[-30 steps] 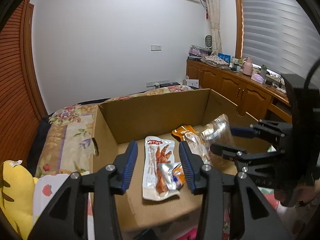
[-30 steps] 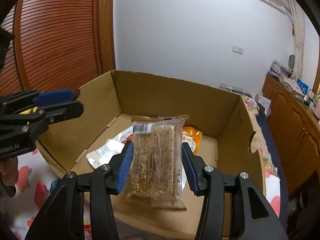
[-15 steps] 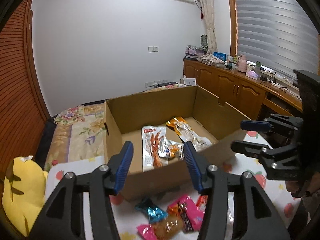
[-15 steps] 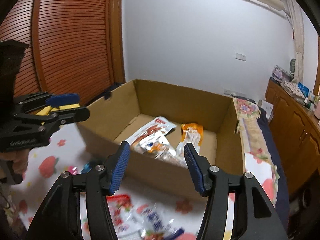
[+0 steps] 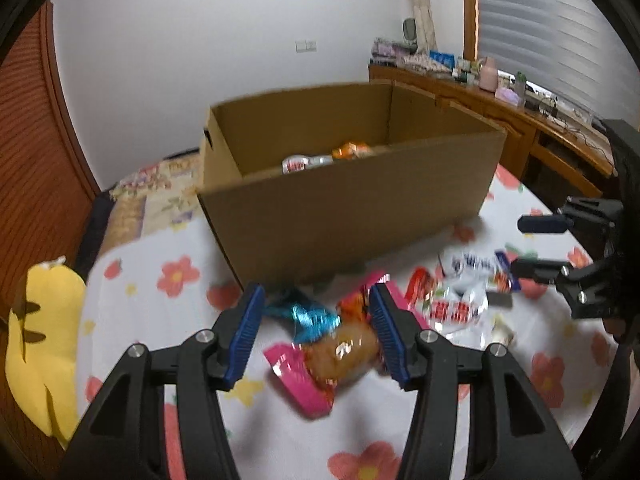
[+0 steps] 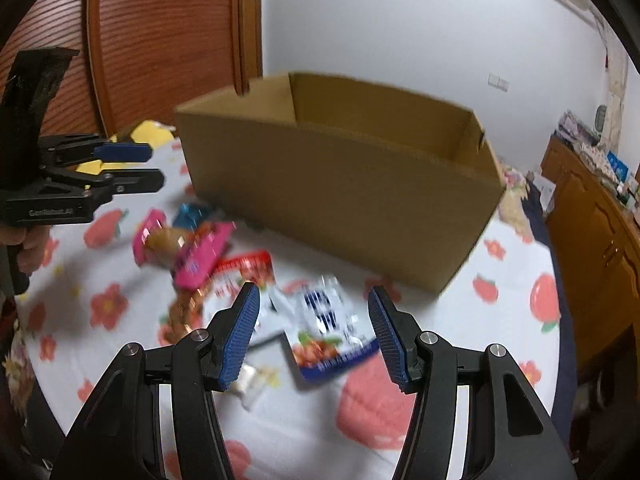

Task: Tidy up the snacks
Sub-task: 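Lower the left tool onto the pink sausage pack while the right tool reaches the white duck pouch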

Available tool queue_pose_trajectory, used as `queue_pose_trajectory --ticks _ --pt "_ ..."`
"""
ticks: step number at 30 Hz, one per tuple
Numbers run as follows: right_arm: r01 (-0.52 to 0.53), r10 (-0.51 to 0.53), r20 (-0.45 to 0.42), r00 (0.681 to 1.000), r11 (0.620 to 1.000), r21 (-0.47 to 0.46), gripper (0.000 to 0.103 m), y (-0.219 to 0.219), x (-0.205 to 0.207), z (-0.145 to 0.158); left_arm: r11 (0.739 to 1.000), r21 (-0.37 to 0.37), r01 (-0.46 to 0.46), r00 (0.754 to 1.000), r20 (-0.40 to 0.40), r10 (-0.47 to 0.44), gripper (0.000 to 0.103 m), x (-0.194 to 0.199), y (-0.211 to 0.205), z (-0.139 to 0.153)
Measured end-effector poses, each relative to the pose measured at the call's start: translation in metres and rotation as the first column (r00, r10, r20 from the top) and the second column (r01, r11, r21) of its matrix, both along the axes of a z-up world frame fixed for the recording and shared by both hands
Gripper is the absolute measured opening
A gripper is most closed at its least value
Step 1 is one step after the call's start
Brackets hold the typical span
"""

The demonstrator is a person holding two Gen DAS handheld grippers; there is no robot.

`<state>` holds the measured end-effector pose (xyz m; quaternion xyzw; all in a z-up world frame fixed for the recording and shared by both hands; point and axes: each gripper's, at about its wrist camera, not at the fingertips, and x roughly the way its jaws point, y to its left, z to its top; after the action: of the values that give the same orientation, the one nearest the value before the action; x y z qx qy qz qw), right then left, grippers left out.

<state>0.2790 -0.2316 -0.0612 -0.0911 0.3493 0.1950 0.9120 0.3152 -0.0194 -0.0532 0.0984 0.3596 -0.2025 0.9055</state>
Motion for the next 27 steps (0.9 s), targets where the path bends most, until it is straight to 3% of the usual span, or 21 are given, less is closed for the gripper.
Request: queue_pose_trajectory --ticks 3,5,7,12,27 --pt "0.006 -0.006 -0.031 1.0 1.0 -0.018 0.058 -0.006 0.004 -0.014 1.0 0.006 0.017 0.999 -0.042 -0.017 0.059 0.001 0.0 -0.014" --pt "0.005 -0.006 -0.055 0.998 1.0 -0.019 0.058 -0.01 0.009 -0.021 1.0 0.008 0.009 0.999 -0.048 -0.009 0.075 0.003 0.003 -0.018" --pt "0.001 -0.003 -0.07 0.998 1.0 -0.021 0.058 -0.01 0.014 -0.027 1.0 0.001 0.003 0.999 -0.045 -0.003 0.081 0.003 0.005 -0.02" --pt "-0.014 0.013 -0.111 0.994 1.0 -0.013 0.058 -0.008 0.029 -0.037 1.0 -0.006 0.026 0.998 -0.055 -0.026 0.082 0.009 0.009 -0.025" --pt "-0.05 0.053 -0.155 0.987 0.999 0.021 0.061 -0.007 0.05 -0.053 0.981 0.086 0.177 0.981 -0.094 -0.169 0.082 0.012 -0.015 -0.044"
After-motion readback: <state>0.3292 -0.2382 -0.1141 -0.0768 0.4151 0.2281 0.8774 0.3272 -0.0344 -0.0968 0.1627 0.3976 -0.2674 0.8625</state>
